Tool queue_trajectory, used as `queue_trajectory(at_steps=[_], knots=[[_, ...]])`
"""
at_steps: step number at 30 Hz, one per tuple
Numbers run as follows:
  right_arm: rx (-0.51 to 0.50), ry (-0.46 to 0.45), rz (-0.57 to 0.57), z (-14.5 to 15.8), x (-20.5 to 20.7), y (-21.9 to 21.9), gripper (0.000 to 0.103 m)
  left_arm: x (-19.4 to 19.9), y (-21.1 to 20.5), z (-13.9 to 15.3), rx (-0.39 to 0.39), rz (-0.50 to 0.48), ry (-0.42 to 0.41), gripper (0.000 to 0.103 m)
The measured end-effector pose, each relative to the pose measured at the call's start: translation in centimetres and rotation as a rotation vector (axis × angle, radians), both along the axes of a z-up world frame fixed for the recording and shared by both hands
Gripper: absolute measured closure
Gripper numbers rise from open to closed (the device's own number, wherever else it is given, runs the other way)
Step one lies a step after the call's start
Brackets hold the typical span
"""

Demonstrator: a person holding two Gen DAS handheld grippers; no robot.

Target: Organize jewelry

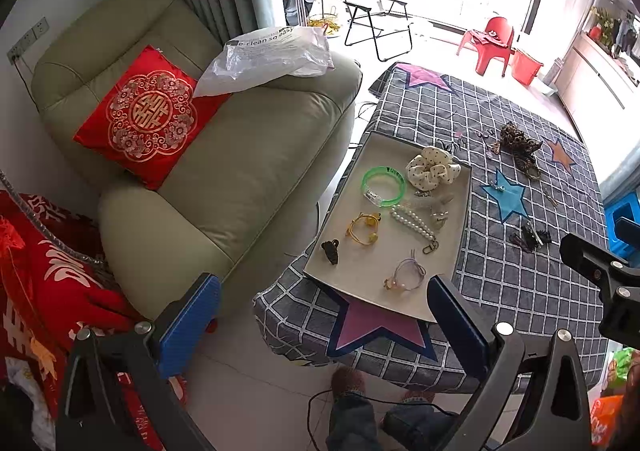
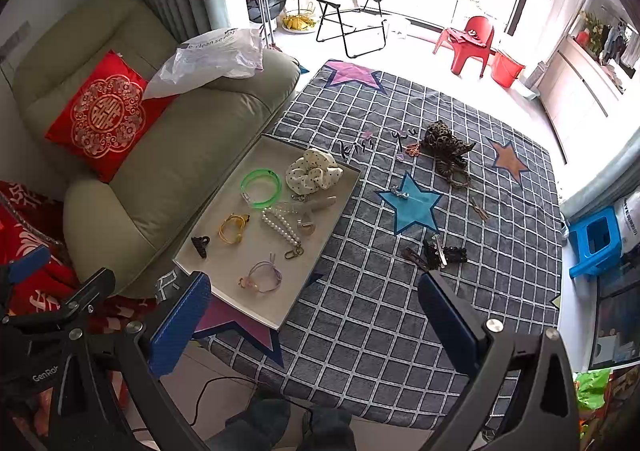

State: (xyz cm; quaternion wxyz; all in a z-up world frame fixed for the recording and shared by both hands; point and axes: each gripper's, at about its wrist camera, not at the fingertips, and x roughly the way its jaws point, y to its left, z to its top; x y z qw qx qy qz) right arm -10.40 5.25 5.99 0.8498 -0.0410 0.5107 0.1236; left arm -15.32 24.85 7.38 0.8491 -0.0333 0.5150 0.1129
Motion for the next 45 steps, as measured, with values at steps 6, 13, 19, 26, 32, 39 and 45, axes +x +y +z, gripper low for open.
queue_trajectory(at_steps=[6,13,19,26,32,39,45], knots=[[0.0,0.001,0.001,-0.07,-0.07,-0.03,0.0,0.02,0.0,0.01,0.001,-0.001,0.0,0.0],[0.0,0.001,0.003,-0.01,0.08,-0.06,0.0,0.04,-0.03,0.01,0.001,-0.001,0.0,0.0],[0.0,0.002,0.003,0.01,0.12,-0.07,0.0,-0.11,0.17,-0.09,0.002,0.002,0.002,0.0],[-0.001,0.002,0.003,0.0,0.11,-0.11,0.0,-0.1,0.18,-0.09,0.003,0.001,0.002,0.0],[0.0,0.002,0.004,0.0,0.15,-0.14,0.0,-0.04,0.1,-0.04,0.003,0.0,0.002,0.0],[0.0,0.002,0.004,0.05,0.21,-0.14,0.0,-0.05,0.16,-0.09,0.004,0.001,0.002,0.0],[0.001,0.002,0.004,0.07,0.23,-0.17,0.0,-0.06,0.16,-0.03,0.005,0.0,0.002,0.0]])
